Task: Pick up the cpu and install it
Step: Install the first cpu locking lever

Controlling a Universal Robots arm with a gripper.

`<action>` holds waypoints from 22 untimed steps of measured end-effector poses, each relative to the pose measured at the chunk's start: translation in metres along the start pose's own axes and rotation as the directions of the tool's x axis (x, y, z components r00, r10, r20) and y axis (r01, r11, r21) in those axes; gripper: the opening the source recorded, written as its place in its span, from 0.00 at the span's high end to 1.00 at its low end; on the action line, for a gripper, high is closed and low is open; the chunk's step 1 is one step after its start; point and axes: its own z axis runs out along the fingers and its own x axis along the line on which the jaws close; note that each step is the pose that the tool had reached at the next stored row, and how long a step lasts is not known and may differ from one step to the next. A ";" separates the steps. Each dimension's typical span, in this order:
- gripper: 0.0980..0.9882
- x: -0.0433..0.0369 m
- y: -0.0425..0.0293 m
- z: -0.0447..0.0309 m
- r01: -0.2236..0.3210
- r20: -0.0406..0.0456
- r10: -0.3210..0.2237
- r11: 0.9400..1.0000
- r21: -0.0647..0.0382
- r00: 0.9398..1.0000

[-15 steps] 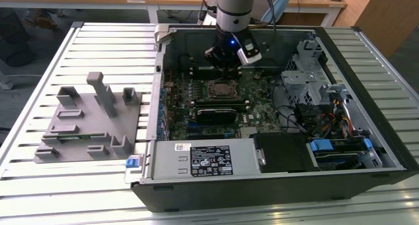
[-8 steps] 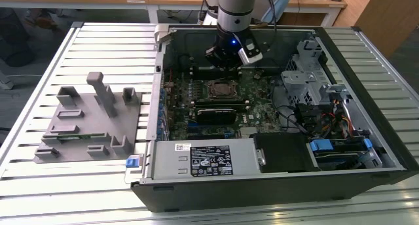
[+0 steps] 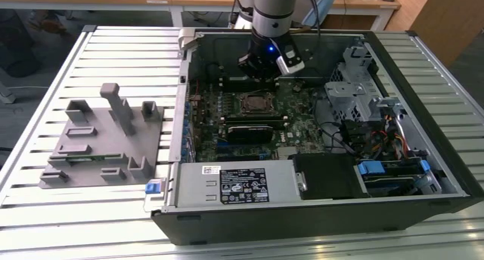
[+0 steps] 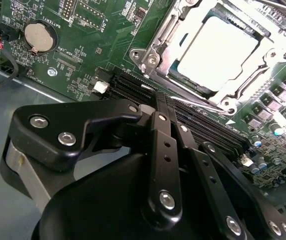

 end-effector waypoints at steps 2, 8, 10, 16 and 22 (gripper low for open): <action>0.99 -0.0003 0.0000 0.0007 0.000 0.000 0.000 1.000 0.000 1.000; 0.99 -0.0006 -0.0002 0.0020 0.000 0.000 0.000 1.000 0.003 1.000; 0.99 -0.0007 -0.0002 0.0025 0.000 0.000 0.000 1.000 0.005 1.000; 0.99 -0.0011 -0.0004 0.0039 0.000 0.000 0.000 1.000 0.008 1.000; 0.99 -0.0012 -0.0003 0.0035 0.000 0.000 0.000 1.000 0.007 1.000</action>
